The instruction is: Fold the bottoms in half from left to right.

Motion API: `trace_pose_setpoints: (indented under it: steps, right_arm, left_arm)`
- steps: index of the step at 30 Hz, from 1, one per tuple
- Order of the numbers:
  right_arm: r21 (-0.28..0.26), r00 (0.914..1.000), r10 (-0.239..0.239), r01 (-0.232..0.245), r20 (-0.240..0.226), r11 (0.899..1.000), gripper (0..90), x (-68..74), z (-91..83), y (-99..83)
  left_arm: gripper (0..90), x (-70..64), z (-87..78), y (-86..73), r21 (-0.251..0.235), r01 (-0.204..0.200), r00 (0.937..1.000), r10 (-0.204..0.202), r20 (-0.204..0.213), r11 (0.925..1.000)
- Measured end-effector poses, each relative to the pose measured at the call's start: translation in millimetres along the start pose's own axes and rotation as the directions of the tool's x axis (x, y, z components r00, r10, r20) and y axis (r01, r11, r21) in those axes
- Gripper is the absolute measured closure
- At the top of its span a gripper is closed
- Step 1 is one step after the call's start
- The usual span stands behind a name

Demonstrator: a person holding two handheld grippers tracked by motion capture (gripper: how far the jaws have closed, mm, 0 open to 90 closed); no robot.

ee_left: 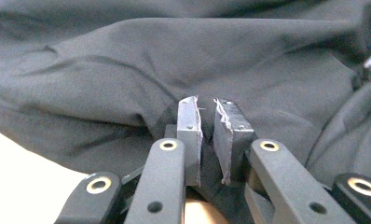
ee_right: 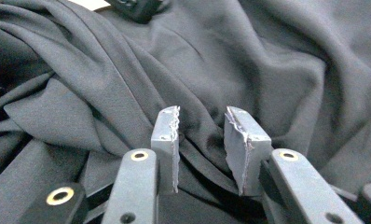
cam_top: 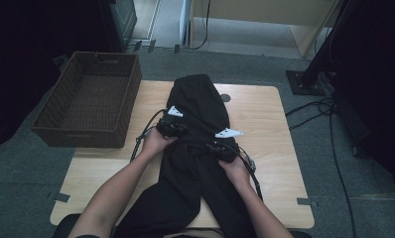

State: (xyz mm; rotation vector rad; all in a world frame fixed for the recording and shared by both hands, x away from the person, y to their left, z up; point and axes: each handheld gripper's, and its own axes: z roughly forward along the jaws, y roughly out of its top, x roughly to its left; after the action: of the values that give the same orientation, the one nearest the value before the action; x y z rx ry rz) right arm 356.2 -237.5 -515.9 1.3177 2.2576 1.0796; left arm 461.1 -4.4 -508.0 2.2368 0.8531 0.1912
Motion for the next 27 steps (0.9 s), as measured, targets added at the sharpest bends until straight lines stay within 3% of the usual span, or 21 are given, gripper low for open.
trace_pose_setpoints:
  steps: [5,6,10,11,14,15,17,19,20,21,22,27]
  right_arm:
    - [-0.021,0.9998,0.017,-0.017,0.009,1.0,66.3,-3.2,23.6,19.3]
    - [-0.051,0.9994,0.025,-0.024,0.023,0.998,66.6,-6.1,33.0,24.6]
    - [-0.061,0.9984,0.04,-0.037,0.04,0.997,66.0,-10.7,43.7,34.0]
    - [-0.066,0.9969,0.074,-0.072,0.027,0.995,63.5,-15.9,48.5,38.9]
    - [-0.052,0.9966,0.082,-0.082,0.005,0.995,59.4,-17.1,48.9,41.6]
    - [-0.013,0.9975,0.069,-0.069,0.015,0.998,60.7,-14.9,42.6,43.5]
    - [-0.013,0.9983,0.058,-0.058,0.009,0.998,60.7,-13.8,37.0,43.9]
    - [-0.055,0.9995,0.032,-0.032,0.007,0.998,60.4,-9.3,21.0,42.4]
    - [-0.086,0.9999,-0.004,0.005,0.016,0.996,58.7,-5.0,8.3,38.8]
    - [-0.091,0.9997,-0.012,0.014,0.02,0.996,57.5,-2.2,2.0,36.1]
    - [-0.097,0.9997,-0.019,0.021,0.017,0.995,57.5,-0.2,-4.0,32.6]
    - [-0.097,0.9988,-0.048,0.047,-0.009,0.994,57.3,14.6,-20.8,14.7]
  left_arm:
    - [79.4,22.8,7.5,15.6,0.012,0.054,0.9973,-0.053,-0.05,0.9985]
    - [77.5,25.6,8.7,18.5,0.017,0.051,0.9965,-0.05,-0.068,0.9985]
    - [74.7,30.5,5.0,25.3,0.014,0.053,0.9905,-0.051,-0.127,0.9985]
    - [73.0,31.4,1.5,25.3,0.0,0.062,0.9909,-0.062,-0.12,0.9981]
    - [71.3,30.8,-11.3,22.6,-0.024,0.082,0.992,-0.084,-0.095,0.9964]
    - [70.7,27.3,-23.5,19.1,-0.033,0.063,0.9945,-0.066,-0.081,0.9974]
    - [70.5,25.2,-29.8,16.4,-0.04,0.06,0.9955,-0.063,-0.071,0.9974]
    - [70.0,18.5,-44.6,10.2,-0.046,0.052,0.9972,-0.054,-0.052,0.9976]
    - [69.5,15.5,-49.3,7.6,-0.062,0.057,0.9974,-0.06,-0.04,0.9965]
    - [68.8,6.2,-61.6,1.5,-0.071,0.063,0.998,-0.063,0.001,0.9954]
    - [68.0,6.2,-61.6,1.5,-0.071,0.063,0.998,-0.063,0.001,0.9954]
    - [67.3,-23.2,-82.2,-22.1,-0.088,0.038,0.9983,-0.034,0.047,0.9954]
